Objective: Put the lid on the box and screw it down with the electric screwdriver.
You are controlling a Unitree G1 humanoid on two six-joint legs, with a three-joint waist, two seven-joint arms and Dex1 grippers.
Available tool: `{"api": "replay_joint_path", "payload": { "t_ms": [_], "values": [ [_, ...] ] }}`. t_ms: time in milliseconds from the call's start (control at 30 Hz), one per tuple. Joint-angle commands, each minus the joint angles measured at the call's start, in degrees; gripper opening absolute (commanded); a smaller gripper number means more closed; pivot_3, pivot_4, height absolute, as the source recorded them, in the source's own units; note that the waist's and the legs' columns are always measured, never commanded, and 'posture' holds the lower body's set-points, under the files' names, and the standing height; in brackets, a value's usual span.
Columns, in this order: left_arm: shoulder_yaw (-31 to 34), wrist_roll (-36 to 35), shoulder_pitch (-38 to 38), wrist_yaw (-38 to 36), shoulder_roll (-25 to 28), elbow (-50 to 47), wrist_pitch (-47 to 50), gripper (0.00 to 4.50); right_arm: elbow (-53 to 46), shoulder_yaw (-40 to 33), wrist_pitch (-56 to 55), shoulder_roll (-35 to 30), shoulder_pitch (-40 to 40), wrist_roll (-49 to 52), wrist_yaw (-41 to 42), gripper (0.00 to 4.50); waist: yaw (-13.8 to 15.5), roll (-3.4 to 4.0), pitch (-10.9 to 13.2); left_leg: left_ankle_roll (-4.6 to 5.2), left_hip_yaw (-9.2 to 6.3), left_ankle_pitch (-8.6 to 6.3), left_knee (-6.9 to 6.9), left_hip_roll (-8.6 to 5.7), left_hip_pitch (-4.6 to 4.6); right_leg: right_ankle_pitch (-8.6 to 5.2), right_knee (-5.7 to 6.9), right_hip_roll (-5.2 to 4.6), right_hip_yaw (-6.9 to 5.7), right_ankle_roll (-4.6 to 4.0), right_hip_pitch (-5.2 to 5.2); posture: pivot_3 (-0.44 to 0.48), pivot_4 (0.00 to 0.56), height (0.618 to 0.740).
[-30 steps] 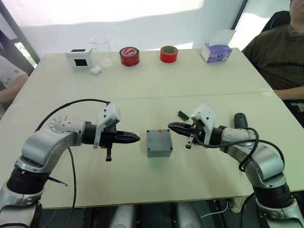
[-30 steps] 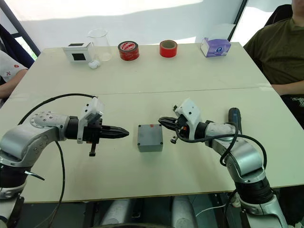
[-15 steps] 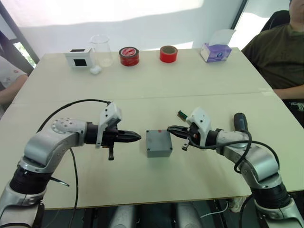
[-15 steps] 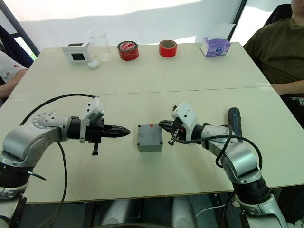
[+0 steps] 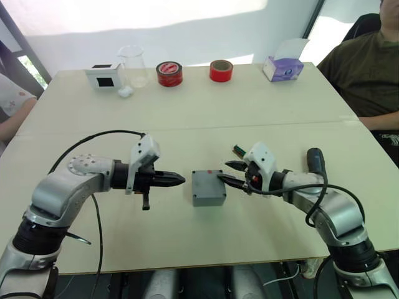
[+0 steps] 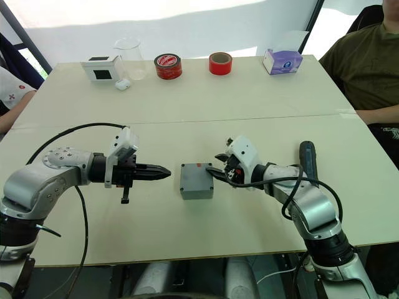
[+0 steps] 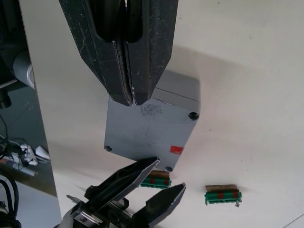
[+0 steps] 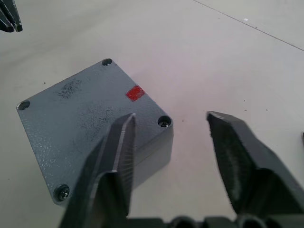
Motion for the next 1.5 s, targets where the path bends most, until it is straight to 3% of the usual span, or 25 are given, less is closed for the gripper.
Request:
{"api": "replay_joint_path", "payload": {
  "t_ms": [33,67,100,267,367,500,700,933,1167,1500],
  "values": [
    [0.55,-0.3,-1.28,0.23,-0.35,-0.53,-1.27,0.0,-1.92,-4.93,3.06,-1.59,-2.01,2.96,-0.07,4.03,0.04,0.0,0.0,0.0,0.0,0.0,0.0,0.0,0.0,0.0,0.0,0.0,0.0,0.0,0.0,0.0,0.15,0.74],
    [0.74,-0.42,-1.54,0.38,-0.6,-0.4,-1.35,0.0,-2.21,-6.06,4.27,-1.73,-2.3,3.92,-0.25,4.41,0.07,0.0,0.0,0.0,0.0,0.0,0.0,0.0,0.0,0.0,0.0,0.0,0.0,0.0,0.0,0.0,0.15,0.74],
    [0.98,-0.97,-2.69,0.09,-1.05,0.03,-1.36,0.0,-2.12,-9.87,9.54,-2.25,-3.99,6.83,-1.23,4.49,0.13,0.0,0.0,0.0,0.0,0.0,0.0,0.0,0.0,0.0,0.0,0.0,0.0,0.0,0.01,0.0,0.15,0.74],
    [0.12,-1.07,-6.68,-2.33,-1.93,1.44,-2.23,0.0,-0.76,-19.82,25.76,-7.34,-10.36,13.66,-3.28,4.49,0.34,0.01,0.02,0.01,0.0,0.0,0.0,-0.01,-0.02,0.0,0.0,-0.02,0.0,0.0,-0.01,0.0,0.15,0.74],
    [-3.07,-0.22,-10.97,-7.46,-2.28,1.43,-5.31,0.0,11.65,-23.46,43.9,-19.38,-20.34,10.55,-5.3,4.49,0.26,0.14,0.1,0.01,0.03,-0.01,-0.01,0.01,-0.02,0.0,-0.02,0.0,0.0,-0.01,-0.02,0.0,0.15,0.74],
    [-6.1,0.73,-12.28,-10.96,-2.81,0.87,-8.35,0.0,20.08,-18.08,47.74,-33.16,-21.11,15.14,-1.79,4.49,1.19,0.18,0.09,0.14,0.09,-0.08,-0.02,-0.05,-0.09,-0.01,-0.13,-0.1,0.0,-0.04,-0.02,0.0,0.15,0.74],
    [-8.19,1.68,-11.99,-10.92,-4.49,-0.61,-10.5,0.0,29.89,-10.03,47.74,-41.86,-22.22,20.66,-1.29,4.49,-0.13,0.2,0.09,0.18,0.27,-0.1,-0.04,0.05,-0.06,-0.03,-0.11,-0.08,0.07,-0.06,-0.05,0.0,0.15,0.74],
    [-8.98,1.9,-9.25,-9.02,-5.92,-3.0,-10.88,0.0,36.82,2.27,47.74,-42.83,-25.36,29.79,-3.2,4.49,-0.16,0.21,0.09,0.18,0.27,-0.1,-0.03,0.06,-0.08,-0.04,-0.11,-0.07,0.09,-0.05,-0.09,0.0,0.15,0.74],
    [-8.17,1.47,-7.69,-7.21,-4.99,-6.04,-9.67,0.0,39.08,6.72,47.74,-39.25,-27.72,25.94,-5.64,4.49,0.11,0.21,0.1,0.18,0.27,-0.1,-0.02,0.05,-0.09,-0.04,-0.11,-0.07,0.09,-0.05,-0.11,0.0,0.15,0.74],
    [-7.04,0.61,-6.87,-4.4,-3.69,-8.48,-7.75,0.0,42.62,11.83,46.21,-34.24,-26.73,17.21,-2.29,4.49,0.05,0.19,0.09,0.18,0.26,-0.1,0.0,0.02,-0.1,-0.04,-0.09,-0.06,0.1,-0.05,-0.09,0.0,0.15,0.74]
  ]
}}
